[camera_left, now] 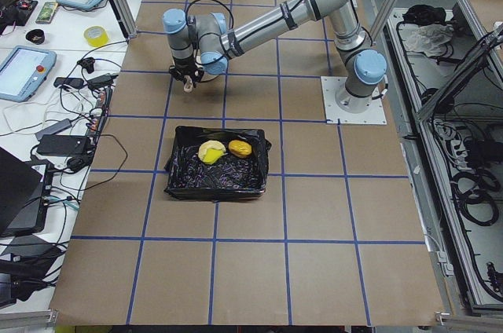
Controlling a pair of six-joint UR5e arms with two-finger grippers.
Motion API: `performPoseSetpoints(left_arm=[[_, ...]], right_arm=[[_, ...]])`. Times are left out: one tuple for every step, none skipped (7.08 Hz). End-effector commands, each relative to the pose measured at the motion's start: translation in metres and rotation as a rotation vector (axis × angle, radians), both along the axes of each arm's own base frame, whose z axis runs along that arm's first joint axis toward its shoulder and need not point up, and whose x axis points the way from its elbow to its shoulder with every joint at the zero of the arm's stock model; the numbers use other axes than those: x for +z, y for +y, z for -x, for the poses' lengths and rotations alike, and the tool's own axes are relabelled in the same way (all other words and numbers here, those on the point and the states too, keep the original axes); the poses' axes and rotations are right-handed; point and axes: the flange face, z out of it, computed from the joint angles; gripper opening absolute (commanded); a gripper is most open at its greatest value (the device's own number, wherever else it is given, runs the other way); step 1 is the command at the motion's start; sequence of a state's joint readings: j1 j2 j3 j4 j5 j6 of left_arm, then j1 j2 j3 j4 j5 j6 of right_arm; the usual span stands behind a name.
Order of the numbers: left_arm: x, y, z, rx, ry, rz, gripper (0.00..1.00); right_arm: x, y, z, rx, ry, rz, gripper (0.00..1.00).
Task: Sweep and dump trash into bin
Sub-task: 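Lower the dustpan flat onto the table with the left gripper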
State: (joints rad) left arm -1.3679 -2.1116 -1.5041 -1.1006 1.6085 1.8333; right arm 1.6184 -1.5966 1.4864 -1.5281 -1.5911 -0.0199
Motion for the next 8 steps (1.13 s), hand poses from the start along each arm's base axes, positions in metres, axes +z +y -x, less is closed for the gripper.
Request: performPoseSetpoints(left_arm=[[-0.007,-0.002,-0.003,0.009,-0.002,-0.004,0.59],[-0.005,-0.001,-0.002,0.014,0.003,-0.001,0.86],[0.0,0.001,-0.001,0.041,0.002,0.007,1.0],[0.014,-0.003,-0.004,0.076,-0.002,0.034,1.0],[0.033,-0.003,-0.008,0.138,0.014,0.063,1.0],[0.054,0.0,-0.006,0.238,0.113,0.097,1.0],[0.078,0.006,0.006,0.342,0.176,0.099,1.0],[0.105,0.017,0.015,0.45,0.229,0.078,1.0]], right_arm=[[0.0,0.0,0.0,0.0,-0.003,0.0,1.0],[0.001,0.001,0.0,0.0,-0.005,0.003,1.0],[0.0,0.0,0.0,-0.003,-0.007,0.001,1.0],[0.0,0.0,0.0,-0.003,-0.007,0.0,1.0],[-0.001,-0.001,0.0,-0.003,-0.007,0.0,1.0],[0.0,0.0,0.0,-0.003,-0.007,0.001,1.0],[0.001,0.001,-0.001,0.001,-0.008,0.003,1.0],[0.001,0.001,-0.001,0.001,-0.008,0.003,1.0]])
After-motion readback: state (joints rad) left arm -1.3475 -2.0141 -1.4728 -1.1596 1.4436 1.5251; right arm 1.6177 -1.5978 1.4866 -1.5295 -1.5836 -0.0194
